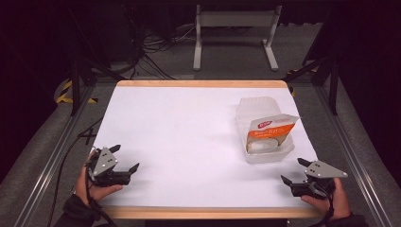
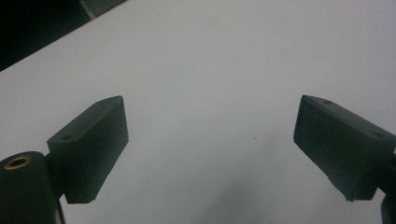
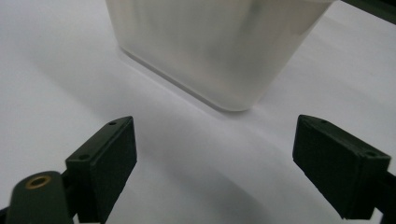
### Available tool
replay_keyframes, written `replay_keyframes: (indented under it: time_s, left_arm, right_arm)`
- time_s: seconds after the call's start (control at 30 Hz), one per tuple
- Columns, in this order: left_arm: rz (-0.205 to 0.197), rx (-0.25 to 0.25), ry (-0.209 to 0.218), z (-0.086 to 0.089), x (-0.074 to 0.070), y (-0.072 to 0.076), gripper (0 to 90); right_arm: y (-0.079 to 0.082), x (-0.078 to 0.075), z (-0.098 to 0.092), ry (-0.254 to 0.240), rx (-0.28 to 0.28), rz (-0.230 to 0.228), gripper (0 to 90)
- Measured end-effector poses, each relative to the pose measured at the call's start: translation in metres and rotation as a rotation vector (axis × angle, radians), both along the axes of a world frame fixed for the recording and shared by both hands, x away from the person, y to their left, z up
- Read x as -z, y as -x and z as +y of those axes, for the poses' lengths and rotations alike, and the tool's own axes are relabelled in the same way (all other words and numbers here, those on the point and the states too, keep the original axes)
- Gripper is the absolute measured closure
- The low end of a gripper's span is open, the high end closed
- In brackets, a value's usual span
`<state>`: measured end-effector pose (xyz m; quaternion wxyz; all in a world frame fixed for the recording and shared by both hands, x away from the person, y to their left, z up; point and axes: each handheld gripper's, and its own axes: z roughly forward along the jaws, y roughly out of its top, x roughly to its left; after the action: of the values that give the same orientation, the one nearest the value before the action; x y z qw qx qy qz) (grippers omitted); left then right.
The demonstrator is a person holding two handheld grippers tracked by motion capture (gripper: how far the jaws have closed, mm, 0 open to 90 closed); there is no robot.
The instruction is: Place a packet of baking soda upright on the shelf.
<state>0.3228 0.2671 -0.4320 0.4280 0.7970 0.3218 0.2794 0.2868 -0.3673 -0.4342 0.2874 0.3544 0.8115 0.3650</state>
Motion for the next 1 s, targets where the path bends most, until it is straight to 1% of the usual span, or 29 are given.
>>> replay_keyframes:
  time_s: [0.1,0.17,0.27,0.3,0.43,0.47,0.57,0.6,0.63,0.7,0.73,0.83,0.87,0.93,1.0]
  left_arm:
    - [0.002,-0.029,0.069,0.018,0.003,0.003,10.2]
    - [0.006,-0.061,0.135,0.031,0.007,0.006,9.9]
    - [0.021,-0.088,0.217,0.044,0.011,0.01,9.5]
    - [0.021,-0.089,0.227,0.045,0.012,0.01,9.5]
    - [0.021,-0.097,0.231,0.049,0.012,0.013,9.4]
    - [0.019,-0.092,0.238,0.05,0.012,0.014,9.3]
    - [0.021,-0.099,0.255,0.052,0.014,0.014,9.2]
    - [0.025,-0.102,0.254,0.052,0.014,0.015,9.2]
    - [0.029,-0.104,0.243,0.051,0.016,0.016,9.0]
    - [0.028,-0.1,0.242,0.051,0.016,0.017,9.0]
    - [0.019,-0.103,0.241,0.051,0.016,0.018,9.0]
    - [0.011,-0.099,0.249,0.052,0.015,0.019,9.0]
    - [0.011,-0.096,0.249,0.052,0.014,0.019,9.0]
    - [0.011,-0.091,0.233,0.05,0.015,0.019,9.0]
    - [0.014,-0.087,0.237,0.049,0.015,0.02,9.0]
  right_arm:
    - [-0.001,0.0,0.0,-0.007,0.001,-0.003,13.6]
    - [-0.002,0.0,0.0,-0.006,0.0,-0.006,13.6]
    - [-0.004,0.0,0.001,-0.011,-0.002,-0.011,13.6]
    - [-0.005,0.0,0.001,-0.016,-0.001,-0.014,13.6]
    - [-0.009,0.0,0.004,-0.022,-0.006,-0.025,13.6]
    - [-0.01,0.001,0.004,-0.023,-0.008,-0.026,13.6]
    - [-0.012,0.002,0.005,-0.019,-0.012,-0.024,13.6]
    - [-0.012,0.002,0.005,-0.022,-0.012,-0.024,13.6]
    - [-0.014,0.002,0.004,-0.027,-0.009,-0.024,13.6]
    - [-0.014,0.002,0.004,-0.031,-0.007,-0.025,13.6]
    - [-0.015,0.001,0.005,-0.036,-0.005,-0.031,13.6]
    - [-0.016,0.001,0.007,-0.039,-0.005,-0.032,13.7]
    - [-0.016,0.001,0.008,-0.037,-0.008,-0.031,13.6]
    - [-0.016,0.0,0.009,-0.028,-0.006,-0.035,13.6]
    - [-0.015,0.0,0.009,-0.033,-0.004,-0.036,13.6]
